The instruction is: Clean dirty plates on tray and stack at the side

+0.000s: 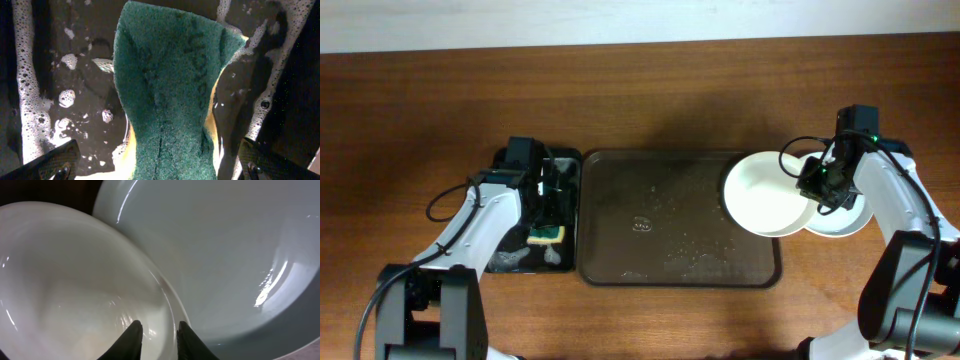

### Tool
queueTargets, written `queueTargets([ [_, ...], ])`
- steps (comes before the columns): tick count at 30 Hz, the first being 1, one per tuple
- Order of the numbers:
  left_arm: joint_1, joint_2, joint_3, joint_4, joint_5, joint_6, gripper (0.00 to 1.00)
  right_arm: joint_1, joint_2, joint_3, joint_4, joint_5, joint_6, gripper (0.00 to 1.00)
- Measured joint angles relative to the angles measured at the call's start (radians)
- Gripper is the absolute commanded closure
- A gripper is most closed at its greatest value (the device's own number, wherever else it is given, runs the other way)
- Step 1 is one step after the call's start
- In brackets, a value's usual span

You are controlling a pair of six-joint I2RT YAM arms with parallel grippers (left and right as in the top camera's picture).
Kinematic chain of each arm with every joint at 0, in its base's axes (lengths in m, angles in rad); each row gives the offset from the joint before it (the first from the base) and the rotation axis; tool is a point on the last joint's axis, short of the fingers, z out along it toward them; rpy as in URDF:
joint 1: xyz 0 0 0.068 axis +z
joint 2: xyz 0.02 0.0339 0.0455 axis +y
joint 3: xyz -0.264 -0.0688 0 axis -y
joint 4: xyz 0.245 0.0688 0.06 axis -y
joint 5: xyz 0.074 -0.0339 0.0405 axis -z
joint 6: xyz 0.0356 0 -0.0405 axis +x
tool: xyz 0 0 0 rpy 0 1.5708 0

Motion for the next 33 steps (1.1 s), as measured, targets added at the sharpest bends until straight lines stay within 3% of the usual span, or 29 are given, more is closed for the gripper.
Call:
queueTargets([
  [8,0.0,0.0,0.0,0.0,0.0,0.0,0.0,-0.014,0.0,0.0,-0.072,0.259,0.08,0.69],
  [14,0.0,0.0,0.0,0.0,0.0,0.0,0.01,-0.169,0.0,0.0,-0.077,0.288,0.126,0.64],
  [16,0.0,0.0,0.0,0.0,0.0,0.0,0.01,-0.185,0.0,0.0,-0.069,0.24,0.119,0.6],
  [19,0.0,0.0,0.0,0.0,0.0,0.0,0.01,-0.19,0.0,0.001,-0.058,-0.045,-0.027,0.5],
  [23,0.0,0.0,0.0,0.0,0.001,0.0,0.01,-0.19,0.0,0.017,-0.066,-0.267,-0.137,0.5],
  [27,0.0,0.0,0.0,0.0,0.001,0.0,0.01,-0.19,0.0,0.017,-0.043,-0.269,-0.167,0.52],
  [33,0.0,0.0,0.0,0.0,0.001,0.0,0.01,-0.19,0.066,0.005,0.023,-0.24,-0.172,0.75],
])
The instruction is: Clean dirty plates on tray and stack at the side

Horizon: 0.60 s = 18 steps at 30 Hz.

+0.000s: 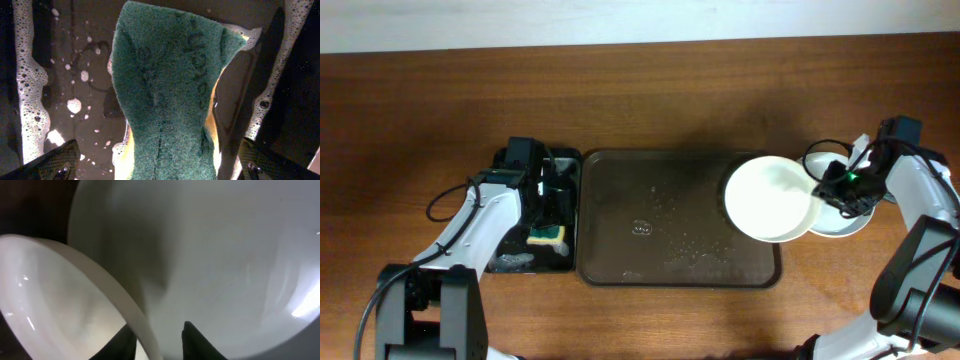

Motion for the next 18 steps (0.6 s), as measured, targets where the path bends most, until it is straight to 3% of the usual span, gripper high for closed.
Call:
queueTargets([
  [3,0.0,0.0,0.0,0.0,0.0,0.0,0.01,0.0,0.019,-0.001,0.002,0.001,-0.002,0.94],
  [4,0.0,0.0,0.0,0.001,0.0,0.0,0.01,0.0,0.025,-0.001,0.002,0.001,-0.004,0.96],
  [10,0.0,0.0,0.0,0.003,0.0,0.0,0.01,0.0,0.026,-0.001,-0.002,-0.004,0.001,0.96],
  [12,0.0,0.0,0.0,0.003,0.0,0.0,0.01,-0.018,0.026,-0.001,-0.009,0.005,0.063,0.96],
  [18,0.0,0.0,0.0,0.003,0.0,0.0,0.0,-0.235,0.026,-0.001,-0.048,0.016,0.174,0.96],
])
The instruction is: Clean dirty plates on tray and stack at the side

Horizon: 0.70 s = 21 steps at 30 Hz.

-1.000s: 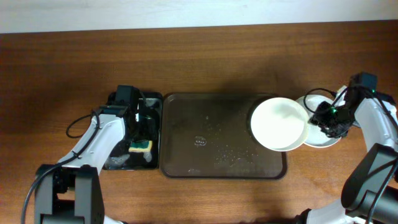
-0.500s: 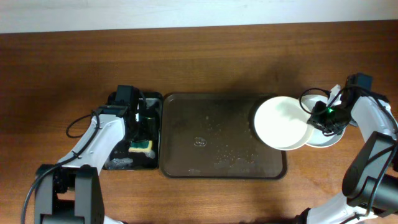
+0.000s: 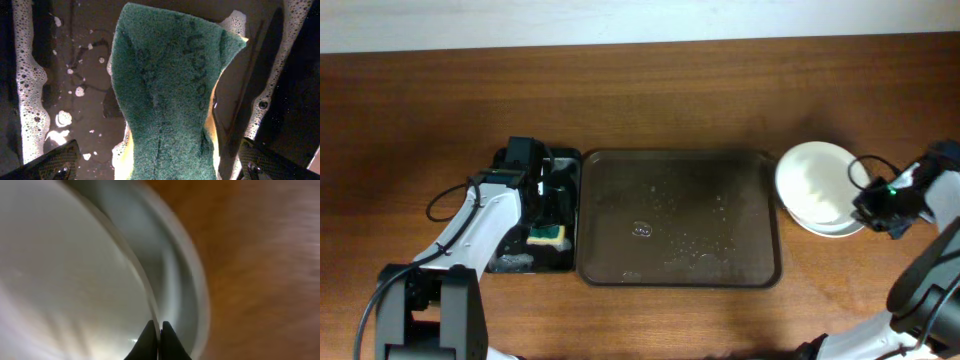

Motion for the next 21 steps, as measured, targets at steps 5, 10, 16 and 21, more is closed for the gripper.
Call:
queueTargets([
  [5,0.0,0.0,0.0,0.0,0.0,0.0,0.01,-0.041,0.0,0.0,-0.026,0.01,-0.002,0.55],
  [10,0.0,0.0,0.0,0.0,0.0,0.0,0.01,-0.041,0.0,0.002,-0.104,-0.069,-0.018,0.52],
  [16,0.0,-0.036,0.063,0.012,-0.003,0.0,0.01,0.188,-0.14,0.084,-0.153,-0.082,-0.121,0.49],
  [21,0.0,-0.139,0.133,0.007,-0.004,0.0,0.01,0.572,-0.161,0.097,-0.126,0.05,-0.218,0.48],
])
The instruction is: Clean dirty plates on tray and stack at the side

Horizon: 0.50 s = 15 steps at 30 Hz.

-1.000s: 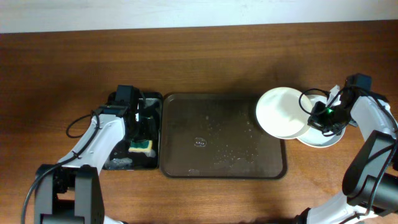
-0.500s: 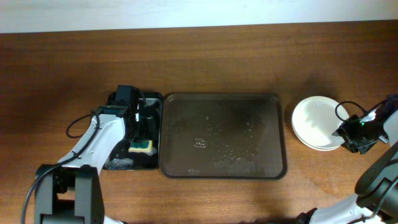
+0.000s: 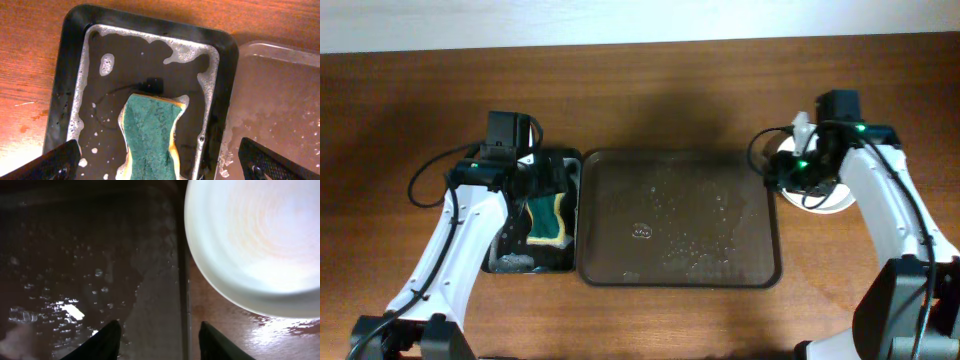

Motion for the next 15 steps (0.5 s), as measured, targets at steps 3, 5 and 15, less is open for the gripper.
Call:
queueTargets([
  [3,0.0,0.0,0.001,-0.036,0.0,0.0,0.01,0.119,0.0,0.0,0.04,0.04,-0.009,0.44],
  [5,0.0,0.0,0.001,-0.042,0.0,0.0,0.01,0.16,0.0,0.001,0.031,0.05,-0.026,0.01],
  [15,0.0,-0.199,-0.148,-0.306,0.069,0.0,0.01,0.163,-0.305,-0.113,-0.06,0.069,0.008,0.01],
])
